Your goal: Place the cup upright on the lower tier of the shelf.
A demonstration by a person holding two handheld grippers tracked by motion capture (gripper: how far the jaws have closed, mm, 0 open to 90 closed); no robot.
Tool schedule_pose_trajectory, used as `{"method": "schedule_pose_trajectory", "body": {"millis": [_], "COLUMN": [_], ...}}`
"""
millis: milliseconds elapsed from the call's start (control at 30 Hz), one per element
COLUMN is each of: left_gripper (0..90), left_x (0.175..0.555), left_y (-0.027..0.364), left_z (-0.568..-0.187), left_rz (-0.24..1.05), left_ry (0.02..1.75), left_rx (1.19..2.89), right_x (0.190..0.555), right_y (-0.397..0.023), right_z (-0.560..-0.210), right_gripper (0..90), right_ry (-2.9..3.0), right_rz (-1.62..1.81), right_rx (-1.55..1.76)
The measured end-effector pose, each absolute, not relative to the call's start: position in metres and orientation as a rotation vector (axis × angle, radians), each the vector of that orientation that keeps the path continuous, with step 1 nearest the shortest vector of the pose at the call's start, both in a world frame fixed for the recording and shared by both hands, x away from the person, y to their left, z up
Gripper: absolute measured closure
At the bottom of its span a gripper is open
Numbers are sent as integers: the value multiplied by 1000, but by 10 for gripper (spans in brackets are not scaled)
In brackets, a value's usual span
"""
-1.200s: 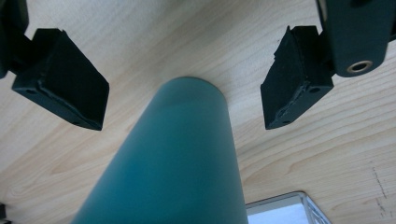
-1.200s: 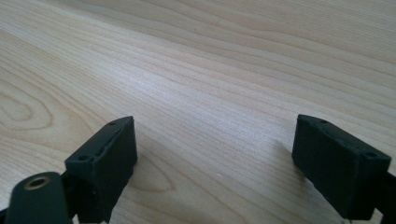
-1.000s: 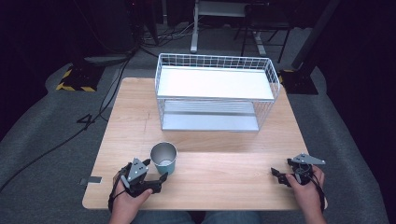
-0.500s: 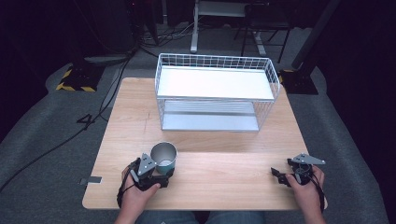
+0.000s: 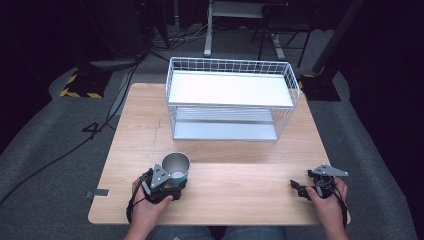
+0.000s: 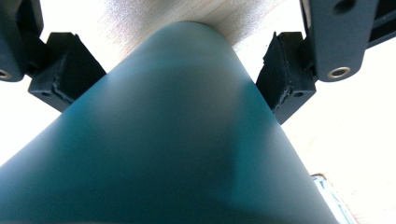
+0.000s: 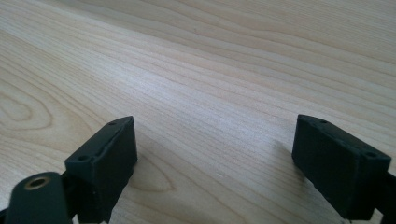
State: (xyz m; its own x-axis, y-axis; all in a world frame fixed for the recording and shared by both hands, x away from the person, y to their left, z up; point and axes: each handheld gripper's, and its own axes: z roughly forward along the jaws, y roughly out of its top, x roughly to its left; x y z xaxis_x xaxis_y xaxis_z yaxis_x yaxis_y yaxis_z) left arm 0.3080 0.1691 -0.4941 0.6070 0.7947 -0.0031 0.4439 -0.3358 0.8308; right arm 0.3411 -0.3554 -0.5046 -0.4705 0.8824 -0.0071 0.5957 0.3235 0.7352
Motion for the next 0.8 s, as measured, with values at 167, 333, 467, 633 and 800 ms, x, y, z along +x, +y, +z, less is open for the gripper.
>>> {"method": "schedule_pose_trajectory", "body": {"millis": [167, 333, 467, 633, 800], "left_gripper": [227, 228, 227, 228, 228], "left_x": [307, 308, 314, 321, 329], "left_y": [168, 163, 157, 150, 143], "left_z": [-488, -480, -471, -461, -454], "left_rz": [522, 498, 486, 470, 468], "left_ry": [966, 963, 957, 955, 948], "left_rx": [1974, 1967, 1961, 1946, 1943], "right_x": [341, 341, 341, 341, 341], "right_y": [-355, -355, -355, -355, -355], "right_z": [-505, -505, -505, -505, -505], "right_gripper": [142, 142, 142, 142, 142], "right_ry": [2187, 2186, 2187, 2187, 2187], "right_rz": [953, 953, 953, 953, 953], "right_rx": [1308, 1307, 1307, 1307, 1307]}}
